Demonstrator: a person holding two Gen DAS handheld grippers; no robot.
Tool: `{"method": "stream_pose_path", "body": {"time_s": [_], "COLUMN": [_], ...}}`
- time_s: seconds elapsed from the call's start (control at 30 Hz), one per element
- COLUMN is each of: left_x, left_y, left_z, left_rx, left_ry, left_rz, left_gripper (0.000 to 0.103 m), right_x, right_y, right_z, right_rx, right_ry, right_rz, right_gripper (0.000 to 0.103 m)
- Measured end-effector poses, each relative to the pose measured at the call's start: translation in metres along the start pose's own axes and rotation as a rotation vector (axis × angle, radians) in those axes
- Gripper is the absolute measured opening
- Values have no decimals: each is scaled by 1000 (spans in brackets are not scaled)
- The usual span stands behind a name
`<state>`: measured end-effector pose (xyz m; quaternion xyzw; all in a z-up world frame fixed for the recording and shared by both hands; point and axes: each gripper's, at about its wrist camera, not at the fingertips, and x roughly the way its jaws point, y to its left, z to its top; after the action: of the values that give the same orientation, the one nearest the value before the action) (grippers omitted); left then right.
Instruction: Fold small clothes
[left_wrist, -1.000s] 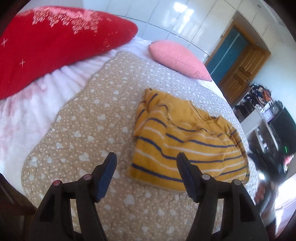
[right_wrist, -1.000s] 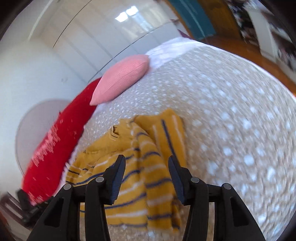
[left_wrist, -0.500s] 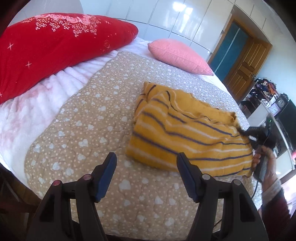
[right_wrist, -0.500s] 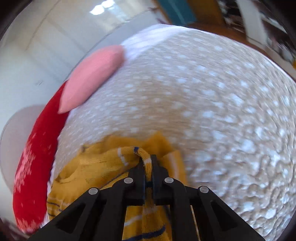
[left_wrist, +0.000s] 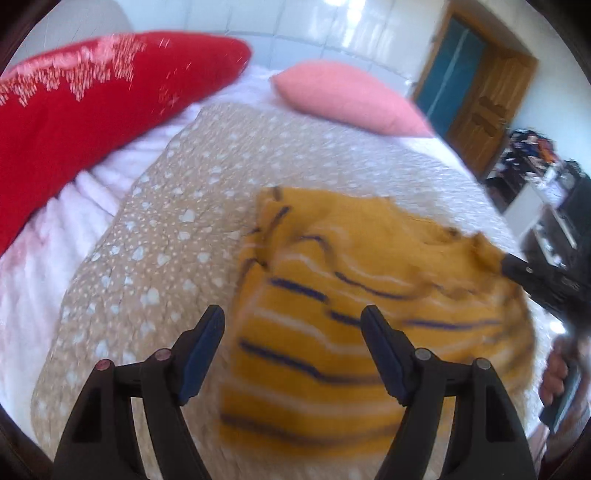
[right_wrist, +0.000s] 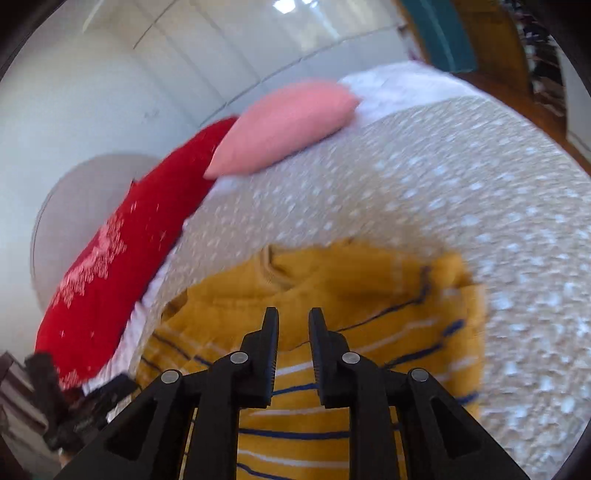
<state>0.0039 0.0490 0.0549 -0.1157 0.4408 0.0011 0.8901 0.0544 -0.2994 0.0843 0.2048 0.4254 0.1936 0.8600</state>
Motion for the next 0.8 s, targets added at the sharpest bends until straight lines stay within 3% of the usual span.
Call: {"method": "stream_pose_path", "body": {"time_s": [0.03,0.1,0.17,0.33,0.43,0.53,0.8], "left_x": [14,37,44,40,26,6,-62], "left_y": [7,21,33,36,41,44,25], "left_z": [2,0,-3,-1,2,-2,-30], "left_rx": [-20,-73,-132,-138,-165,-188,-101], "left_ry": [33,98,107,106,84,51,-97], "left_rz": [30,-9,-61,-85,-84,-84,-17], "left_gripper": [75,79,83,83,83,83,83], "right_x": [12,36,52,48,28,-4,-64], "right_y": [-2,-22,-44,-74,-72,-66,-28], "right_z": [3,12,18,30,32,26,-30], "right_rx": [12,79,144,309,300,257,108], "right_ry": [14,41,33,-48,-97,-159,-184], "right_rz": [-11,-46,-127,-78,-125,-163,-99], "right_gripper": [27,36,36,33,34,44,53]}}
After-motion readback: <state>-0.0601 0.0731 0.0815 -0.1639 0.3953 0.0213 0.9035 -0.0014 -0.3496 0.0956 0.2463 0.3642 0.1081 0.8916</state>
